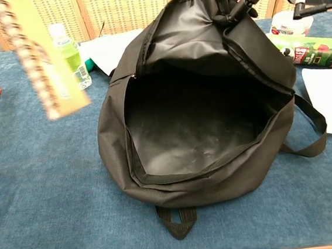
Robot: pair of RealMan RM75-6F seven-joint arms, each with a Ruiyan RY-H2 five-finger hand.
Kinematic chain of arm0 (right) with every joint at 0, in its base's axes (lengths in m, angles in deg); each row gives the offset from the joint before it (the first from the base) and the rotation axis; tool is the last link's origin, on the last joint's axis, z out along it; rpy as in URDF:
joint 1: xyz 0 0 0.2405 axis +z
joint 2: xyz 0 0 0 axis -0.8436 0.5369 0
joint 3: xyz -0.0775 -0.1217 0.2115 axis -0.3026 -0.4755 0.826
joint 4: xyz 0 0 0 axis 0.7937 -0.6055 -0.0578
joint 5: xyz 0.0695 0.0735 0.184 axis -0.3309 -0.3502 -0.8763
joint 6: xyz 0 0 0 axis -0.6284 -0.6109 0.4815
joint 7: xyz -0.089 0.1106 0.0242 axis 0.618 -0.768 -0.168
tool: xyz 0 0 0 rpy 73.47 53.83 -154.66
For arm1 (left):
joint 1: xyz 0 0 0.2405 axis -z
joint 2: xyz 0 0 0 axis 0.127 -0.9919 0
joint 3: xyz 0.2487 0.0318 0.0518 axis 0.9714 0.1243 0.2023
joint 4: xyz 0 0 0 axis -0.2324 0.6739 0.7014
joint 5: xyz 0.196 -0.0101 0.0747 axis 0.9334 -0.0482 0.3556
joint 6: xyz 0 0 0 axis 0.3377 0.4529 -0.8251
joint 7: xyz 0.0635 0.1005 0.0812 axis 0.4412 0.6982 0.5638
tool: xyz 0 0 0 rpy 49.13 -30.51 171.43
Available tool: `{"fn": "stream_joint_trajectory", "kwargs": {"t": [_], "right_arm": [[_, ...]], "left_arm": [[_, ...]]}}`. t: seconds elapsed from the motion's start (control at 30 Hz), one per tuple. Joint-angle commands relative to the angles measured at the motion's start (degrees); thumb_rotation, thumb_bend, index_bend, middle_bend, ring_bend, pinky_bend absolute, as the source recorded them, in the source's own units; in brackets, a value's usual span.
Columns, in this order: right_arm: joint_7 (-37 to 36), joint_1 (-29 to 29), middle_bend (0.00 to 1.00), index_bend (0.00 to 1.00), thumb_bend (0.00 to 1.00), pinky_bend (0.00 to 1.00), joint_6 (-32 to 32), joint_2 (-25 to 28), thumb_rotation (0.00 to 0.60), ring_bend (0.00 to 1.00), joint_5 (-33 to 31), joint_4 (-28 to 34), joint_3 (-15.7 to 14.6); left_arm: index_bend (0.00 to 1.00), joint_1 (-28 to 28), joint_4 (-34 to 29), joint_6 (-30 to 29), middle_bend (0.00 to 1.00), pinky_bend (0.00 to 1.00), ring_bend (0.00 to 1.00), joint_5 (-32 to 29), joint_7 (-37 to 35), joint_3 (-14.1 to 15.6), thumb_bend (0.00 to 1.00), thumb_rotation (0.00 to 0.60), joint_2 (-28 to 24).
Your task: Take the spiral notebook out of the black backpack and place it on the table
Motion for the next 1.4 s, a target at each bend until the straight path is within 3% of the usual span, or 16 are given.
{"fn": "stream_joint_trajectory", "kwargs": {"t": [0.03,0.17,0.37,0.43,0.53,0.6,0.67,0.7,0.77,0.83,0.87,0.93,1.03,1.13,1.27,1.4], "right_arm": [[-0.21,-0.34,0.66,0.68,0.61,0.75,0.02,-0.09,0.600,0.64,0.69,-0.41,-0.50],[-0.40,-0.70,0.66,0.68,0.61,0.75,0.10,-0.13,0.600,0.64,1.44,-0.50,-1.01],[-0.34,-1.72,0.66,0.68,0.61,0.75,0.83,-0.19,0.600,0.64,3.38,0.07,-2.44],[-0.05,-3.09,0.66,0.68,0.61,0.75,1.78,0.07,0.600,0.64,6.47,1.78,-4.70],[-0.30,-4.41,0.66,0.68,0.61,0.75,3.08,0.37,0.600,0.64,10.09,2.88,-6.49],[-0.87,-5.44,0.66,0.68,0.61,0.75,4.23,0.59,0.600,0.64,13.53,3.58,-7.91],[-2.13,-6.30,0.65,0.68,0.56,0.75,5.26,0.77,0.600,0.63,16.71,3.97,-8.97],[-3.09,-6.81,0.63,0.68,0.49,0.74,5.75,1.09,0.600,0.61,19.17,4.04,-9.88],[-4.17,-7.28,0.49,0.61,0.19,0.60,5.59,2.03,0.600,0.43,22.07,4.35,-11.37],[-4.58,-7.60,0.29,0.47,0.02,0.39,5.22,3.55,0.600,0.20,24.92,5.05,-12.98],[-4.57,-7.81,0.19,0.39,0.00,0.28,5.31,4.49,0.600,0.09,26.69,5.54,-13.87],[-4.12,-8.46,0.08,0.29,0.00,0.18,6.47,6.51,0.600,0.01,31.18,6.36,-15.87],[-2.79,-10.36,0.01,0.21,0.00,0.10,10.35,9.42,0.600,0.00,38.09,6.56,-19.00],[-2.02,-12.83,0.00,0.19,0.00,0.07,15.43,11.13,0.600,0.00,42.94,5.20,-20.88],[0.96,-17.29,0.00,0.18,0.00,0.06,23.92,12.89,0.600,0.00,46.58,2.28,-21.68],[2.91,-22.44,0.00,0.16,0.00,0.05,32.02,15.08,0.600,0.00,46.26,-0.26,-20.81]], "left_arm": [[0.80,-4.61,-18.10,7.11,0.55,0.56,0.44,-12.51,10.03,0.49,0.65,0.600,-16.02],[0.80,-5.54,-22.61,10.22,0.55,0.56,0.44,-17.55,12.20,0.06,0.65,0.600,-23.08],[0.81,-5.48,-23.28,18.20,0.55,0.56,0.44,-26.36,17.65,0.96,0.64,0.600,-30.55],[0.81,-4.97,-17.62,20.74,0.55,0.55,0.44,-31.49,20.85,1.32,0.64,0.600,-26.93],[0.81,-4.86,-11.93,20.62,0.54,0.55,0.44,-33.99,23.39,0.81,0.63,0.600,-21.19],[0.77,-4.68,-7.86,22.39,0.46,0.55,0.41,-35.13,23.45,0.86,0.60,0.600,-17.56],[0.62,-4.41,-5.55,24.67,0.25,0.52,0.26,-35.15,23.26,1.18,0.56,0.600,-16.11],[0.49,-4.25,-4.43,26.07,0.12,0.45,0.14,-35.03,23.22,1.38,0.53,0.600,-15.56],[0.29,-4.27,-2.92,26.58,0.01,0.31,0.02,-34.63,23.07,1.22,0.48,0.600,-14.63],[0.11,-4.69,-1.52,25.51,0.00,0.20,0.00,-33.89,22.54,0.61,0.42,0.600,-13.33],[0.07,-5.05,-0.69,24.60,0.00,0.18,0.00,-33.19,22.11,0.28,0.41,0.600,-12.59],[0.01,-5.94,0.97,22.28,0.00,0.12,0.00,-31.29,21.31,-0.36,0.37,0.600,-11.29],[0.00,-7.48,2.28,18.44,0.00,0.09,0.00,-28.40,21.05,-0.94,0.29,0.600,-10.64],[0.00,-9.06,1.72,16.12,0.00,0.06,0.00,-25.96,21.81,-0.54,0.25,0.600,-11.59],[0.00,-11.93,0.23,13.11,0.00,0.06,0.00,-23.48,23.63,0.93,0.28,0.600,-13.41],[0.00,-16.21,-0.95,8.97,0.00,0.06,0.00,-20.38,23.41,3.24,0.35,0.600,-14.56]]}}
